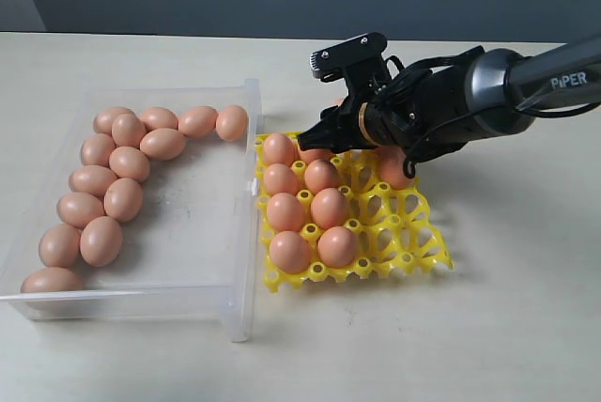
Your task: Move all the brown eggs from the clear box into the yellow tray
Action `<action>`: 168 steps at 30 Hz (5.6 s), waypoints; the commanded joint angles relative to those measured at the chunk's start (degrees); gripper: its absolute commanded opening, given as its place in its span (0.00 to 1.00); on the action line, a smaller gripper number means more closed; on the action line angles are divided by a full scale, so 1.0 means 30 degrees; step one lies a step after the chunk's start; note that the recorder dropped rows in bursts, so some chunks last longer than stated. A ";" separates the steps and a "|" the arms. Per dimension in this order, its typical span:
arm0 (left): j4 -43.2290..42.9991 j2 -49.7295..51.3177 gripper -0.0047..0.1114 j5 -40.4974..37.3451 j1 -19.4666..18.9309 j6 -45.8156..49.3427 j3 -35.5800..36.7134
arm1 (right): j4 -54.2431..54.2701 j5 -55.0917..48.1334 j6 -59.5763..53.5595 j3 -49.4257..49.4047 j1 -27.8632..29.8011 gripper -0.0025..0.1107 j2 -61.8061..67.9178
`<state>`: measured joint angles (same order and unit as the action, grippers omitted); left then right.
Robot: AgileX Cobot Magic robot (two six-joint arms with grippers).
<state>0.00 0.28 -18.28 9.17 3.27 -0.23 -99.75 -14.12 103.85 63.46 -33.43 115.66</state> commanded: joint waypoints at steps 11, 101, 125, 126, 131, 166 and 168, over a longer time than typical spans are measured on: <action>0.0000 -0.0093 0.04 0.0198 0.0024 -0.0049 0.0075 | -0.0064 0.0114 0.0012 0.0076 0.0052 0.06 0.0072; 0.0000 -0.0093 0.04 0.0198 0.0024 -0.0049 0.0075 | 0.3291 0.0022 -0.3684 -0.0662 -0.0443 0.13 -0.1014; 0.0000 -0.0093 0.04 0.0198 0.0024 -0.0049 0.0075 | 0.2983 -0.0163 -0.3684 -0.0662 -0.0443 0.57 -0.0761; 0.0000 -0.0093 0.04 0.0198 0.0024 -0.0049 0.0075 | 0.2977 -0.0163 -0.3684 -0.0662 -0.0443 0.57 -0.0799; 0.0000 -0.0093 0.04 0.0198 0.0024 -0.0049 0.0075 | 0.3019 -0.0214 -0.3684 -0.0662 -0.0443 0.57 -0.1267; 0.0000 -0.0093 0.04 0.0198 0.0024 -0.0049 0.0075 | 0.7375 0.5976 -0.5900 0.1049 -0.3921 0.10 -0.3988; 0.0000 -0.0093 0.04 0.0198 0.0024 -0.0049 0.0075 | 0.7810 0.6431 -0.5900 0.1712 -0.3963 0.10 -0.3367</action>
<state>0.00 0.28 -18.28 9.17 3.27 -0.23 -78.22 2.79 86.00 66.10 -45.41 103.30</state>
